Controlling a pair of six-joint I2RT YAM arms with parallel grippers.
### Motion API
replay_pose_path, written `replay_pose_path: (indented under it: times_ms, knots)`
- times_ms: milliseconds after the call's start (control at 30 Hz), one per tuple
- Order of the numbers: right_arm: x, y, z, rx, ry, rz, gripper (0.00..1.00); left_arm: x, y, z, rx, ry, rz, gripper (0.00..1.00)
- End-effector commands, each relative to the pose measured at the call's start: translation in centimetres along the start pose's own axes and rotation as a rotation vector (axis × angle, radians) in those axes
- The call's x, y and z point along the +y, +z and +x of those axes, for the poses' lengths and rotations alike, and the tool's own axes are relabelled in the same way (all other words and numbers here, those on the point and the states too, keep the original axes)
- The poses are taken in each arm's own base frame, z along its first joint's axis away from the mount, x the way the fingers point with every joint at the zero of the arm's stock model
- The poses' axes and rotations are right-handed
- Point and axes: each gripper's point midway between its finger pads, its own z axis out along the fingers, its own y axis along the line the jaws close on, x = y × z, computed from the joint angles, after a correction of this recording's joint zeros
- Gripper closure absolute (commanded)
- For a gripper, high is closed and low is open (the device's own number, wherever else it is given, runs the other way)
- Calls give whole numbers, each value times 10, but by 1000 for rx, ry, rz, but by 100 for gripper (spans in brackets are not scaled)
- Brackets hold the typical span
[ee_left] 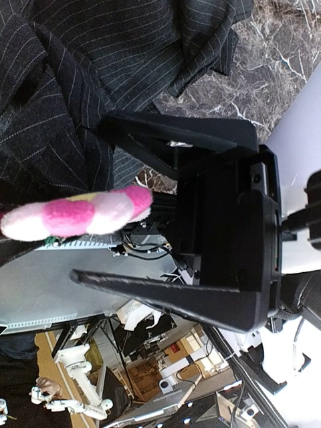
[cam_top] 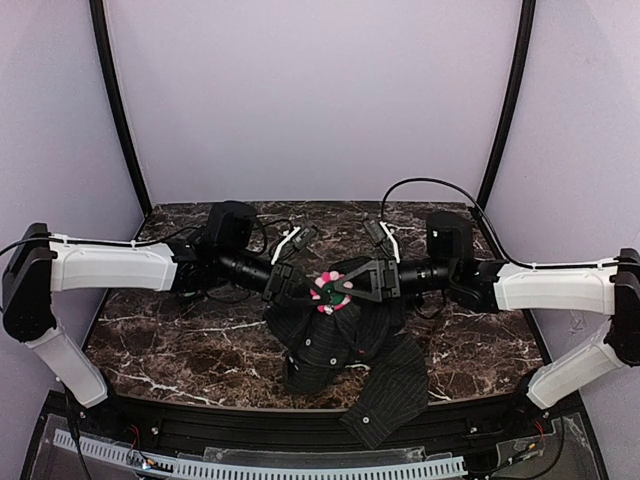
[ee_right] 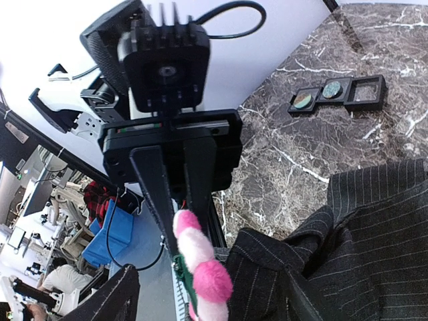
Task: Remove the brooch from the garment
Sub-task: Open the brooch with the crumpled clothing.
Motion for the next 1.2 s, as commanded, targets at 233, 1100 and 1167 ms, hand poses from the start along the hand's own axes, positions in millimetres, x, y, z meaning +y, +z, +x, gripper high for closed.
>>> replay_pose_path:
  times_ms: [233,1100,1167]
  knots:
    - [6,-7,13,12,-95,-22,26,-14,-6,-10,-16,-11,91,99]
    - [27,16,29,100,-61,-211,65,-18,-7,-7,2,0,108,99]
    - [27,17,29,101,-58,-210,71,-18,-6,-7,4,0,105,99]
